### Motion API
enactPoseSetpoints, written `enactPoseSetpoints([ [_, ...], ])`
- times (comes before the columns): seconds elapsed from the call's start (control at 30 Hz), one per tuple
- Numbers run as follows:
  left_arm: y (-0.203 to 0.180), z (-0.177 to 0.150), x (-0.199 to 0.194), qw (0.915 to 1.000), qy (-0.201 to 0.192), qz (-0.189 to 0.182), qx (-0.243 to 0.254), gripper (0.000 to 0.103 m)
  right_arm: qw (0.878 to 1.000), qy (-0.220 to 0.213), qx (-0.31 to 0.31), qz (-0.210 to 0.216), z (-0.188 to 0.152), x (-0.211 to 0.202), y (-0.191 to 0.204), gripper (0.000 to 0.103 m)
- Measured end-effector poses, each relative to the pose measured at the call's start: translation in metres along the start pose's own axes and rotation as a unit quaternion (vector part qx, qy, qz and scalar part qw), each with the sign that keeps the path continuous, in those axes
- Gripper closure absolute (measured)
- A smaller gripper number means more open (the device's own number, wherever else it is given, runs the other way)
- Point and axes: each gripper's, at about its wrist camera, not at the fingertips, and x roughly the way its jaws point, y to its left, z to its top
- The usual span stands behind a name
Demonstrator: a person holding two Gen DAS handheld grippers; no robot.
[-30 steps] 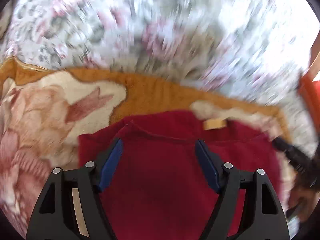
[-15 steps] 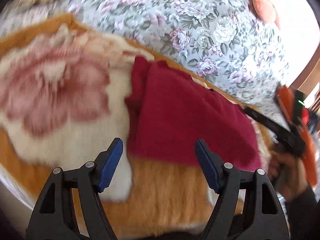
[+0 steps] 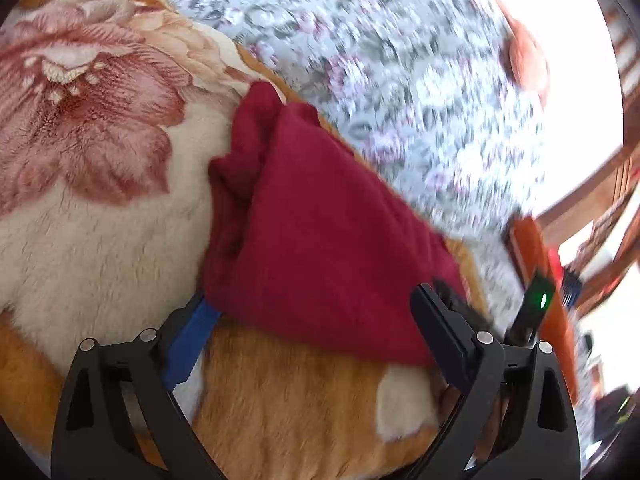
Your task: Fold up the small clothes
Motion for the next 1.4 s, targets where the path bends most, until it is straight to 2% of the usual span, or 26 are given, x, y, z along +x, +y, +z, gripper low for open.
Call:
enactPoseSetpoints([
  [0.17,0.003,0.011,0.001,0.9973,-0.045,-0.011,-0.057,0.008,1.000,-0.013,0.002,0.003,-0.003,0.000,-0.002,0.063],
  [0.27,-0.003,0.006,-0.003,0.9955,-0.049,-0.050,-0.064,0.010,1.000,-0.016,0.008,0.010,-0.004,0.001,-0.005,0.063],
  [0.33,-0.004,0.002,-0.002,0.9956,-0.041,-0.058,-0.061,0.014,1.000,-0.018,0.005,0.006,-0.005,0.001,-0.003,0.063],
  [0.37,-0.001,0.002,0.000,0.9960,-0.039,-0.048,-0.064,0.017,1.000,-0.019,0.003,0.004,-0.005,0.000,-0.002,0.063],
  [0.43,0.007,0.004,0.000,0.9953,-0.037,-0.037,-0.082,0.032,1.000,-0.020,0.002,0.002,-0.005,0.000,-0.001,0.063],
  [0.47,0.015,0.007,-0.002,0.9930,-0.042,-0.039,-0.104,0.036,1.000,-0.020,0.002,0.002,-0.005,0.000,-0.001,0.063],
  [0.53,0.018,0.007,-0.001,0.9897,-0.041,-0.035,-0.133,0.038,1.000,-0.021,0.002,0.002,-0.005,0.000,-0.001,0.063],
  [0.6,0.006,0.007,0.003,0.9931,-0.028,-0.025,-0.111,0.038,1.000,-0.021,0.000,0.000,-0.005,0.000,-0.001,0.063],
  [0.67,0.002,0.011,0.002,0.9941,-0.038,0.012,-0.101,0.040,1.000,-0.021,-0.002,-0.003,-0.005,0.000,0.000,0.063],
  [0.7,0.011,0.013,0.001,0.9899,-0.042,0.030,-0.132,0.047,1.000,-0.021,-0.002,-0.003,-0.005,0.000,-0.001,0.063],
  [0.73,0.020,0.013,0.003,0.9850,-0.039,0.037,-0.164,0.059,1.000,-0.021,-0.002,-0.002,-0.005,0.000,-0.001,0.063],
  [0.77,0.025,0.013,0.004,0.9821,-0.040,0.045,-0.178,0.065,1.000,-0.021,-0.002,-0.002,-0.006,0.000,0.000,0.063],
  [0.8,0.026,0.012,0.004,0.9822,-0.041,0.052,-0.176,0.072,1.000,-0.021,-0.002,-0.003,-0.006,0.000,0.000,0.063],
  [0.93,0.022,0.008,0.001,0.9858,-0.050,0.054,-0.151,0.072,1.000,-0.013,-0.002,-0.003,-0.004,0.000,0.000,0.063],
  [0.97,0.020,0.007,0.001,0.9864,-0.053,0.062,-0.143,0.072,1.000,-0.002,-0.001,-0.002,0.000,-0.001,-0.001,0.063],
  [1.0,0.017,0.006,0.001,0.9867,-0.055,0.069,-0.136,0.073,0.999,0.032,-0.007,-0.005,0.010,0.000,0.000,0.063],
  [1.03,0.013,0.005,-0.001,0.9868,-0.061,0.086,-0.123,0.080,0.999,0.049,-0.010,-0.011,0.017,-0.001,0.003,0.063],
  [1.07,0.008,0.005,-0.001,0.9863,-0.066,0.102,-0.112,0.081,0.998,0.059,-0.009,-0.018,0.029,-0.004,0.006,0.063],
  [1.13,-0.007,0.002,-0.003,0.9841,-0.085,0.136,-0.075,0.086,0.999,0.053,-0.012,0.005,0.058,-0.013,0.022,0.063],
  [1.17,-0.014,0.000,-0.004,0.9826,-0.095,0.150,-0.054,0.088,0.998,0.055,-0.013,0.031,0.074,-0.014,0.032,0.061],
  [1.23,-0.022,-0.003,-0.004,0.9802,-0.108,0.164,-0.029,0.090,0.990,0.091,-0.007,0.108,0.104,-0.001,0.062,0.053],
  [1.3,-0.026,-0.006,-0.004,0.9791,-0.114,0.168,-0.015,0.090,0.971,0.136,0.020,0.196,0.129,0.024,0.091,0.053],
  [1.4,-0.019,-0.004,-0.002,0.9813,-0.109,0.156,-0.028,0.090,0.948,0.189,0.072,0.246,0.151,0.070,0.124,0.053],
])
